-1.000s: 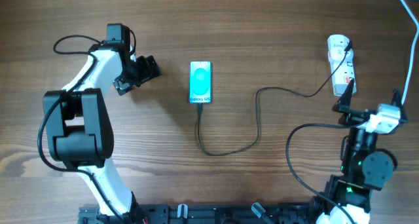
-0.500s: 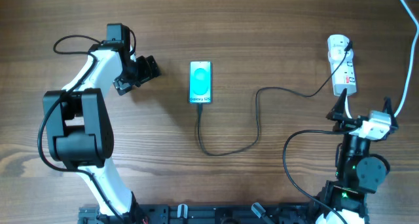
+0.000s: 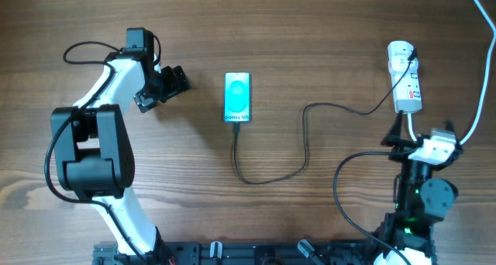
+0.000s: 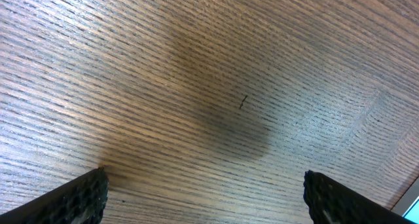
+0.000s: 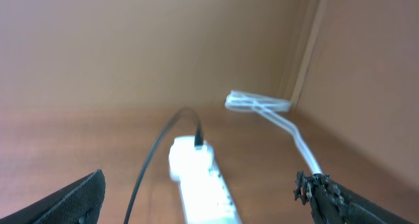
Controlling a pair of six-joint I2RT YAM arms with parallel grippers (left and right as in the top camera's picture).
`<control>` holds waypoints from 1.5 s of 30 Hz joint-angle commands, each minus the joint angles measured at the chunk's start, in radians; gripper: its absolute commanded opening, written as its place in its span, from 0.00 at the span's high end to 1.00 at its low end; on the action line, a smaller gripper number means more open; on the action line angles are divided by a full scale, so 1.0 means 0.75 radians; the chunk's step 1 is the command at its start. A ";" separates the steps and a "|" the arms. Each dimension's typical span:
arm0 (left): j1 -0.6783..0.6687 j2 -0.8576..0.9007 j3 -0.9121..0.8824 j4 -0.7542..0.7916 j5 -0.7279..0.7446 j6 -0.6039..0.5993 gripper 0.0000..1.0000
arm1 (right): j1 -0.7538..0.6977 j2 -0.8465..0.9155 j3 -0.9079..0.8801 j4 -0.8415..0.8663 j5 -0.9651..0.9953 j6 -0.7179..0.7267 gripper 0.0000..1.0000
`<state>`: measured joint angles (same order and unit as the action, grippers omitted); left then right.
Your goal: Plug charger to phone and switch on socket
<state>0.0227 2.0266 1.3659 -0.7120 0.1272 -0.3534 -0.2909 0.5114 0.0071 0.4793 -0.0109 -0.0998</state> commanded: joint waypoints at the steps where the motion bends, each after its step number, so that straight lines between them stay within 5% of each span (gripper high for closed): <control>1: 0.003 -0.023 -0.015 0.003 -0.008 0.008 0.00 | 0.051 -0.013 -0.004 -0.032 -0.013 -0.007 0.00; 13: 0.003 -0.023 -0.015 0.003 -0.008 0.008 0.00 | 0.188 -0.042 -0.004 -0.253 -0.013 -0.007 0.00; 21: 0.003 -0.023 -0.015 0.003 -0.008 0.008 0.00 | 0.227 -0.081 -0.004 -0.628 -0.018 -0.006 0.00; 29: 0.003 -0.023 -0.015 0.003 -0.008 0.008 0.00 | 0.286 -0.126 -0.004 -0.631 -0.017 -0.006 0.00; 45: 0.003 -0.023 -0.015 0.003 -0.008 0.008 0.00 | 0.302 -0.677 -0.004 -0.624 -0.017 -0.007 0.00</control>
<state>0.0227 2.0266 1.3659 -0.7120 0.1272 -0.3534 -0.0696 0.0620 0.0063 0.0032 -0.0116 -0.0994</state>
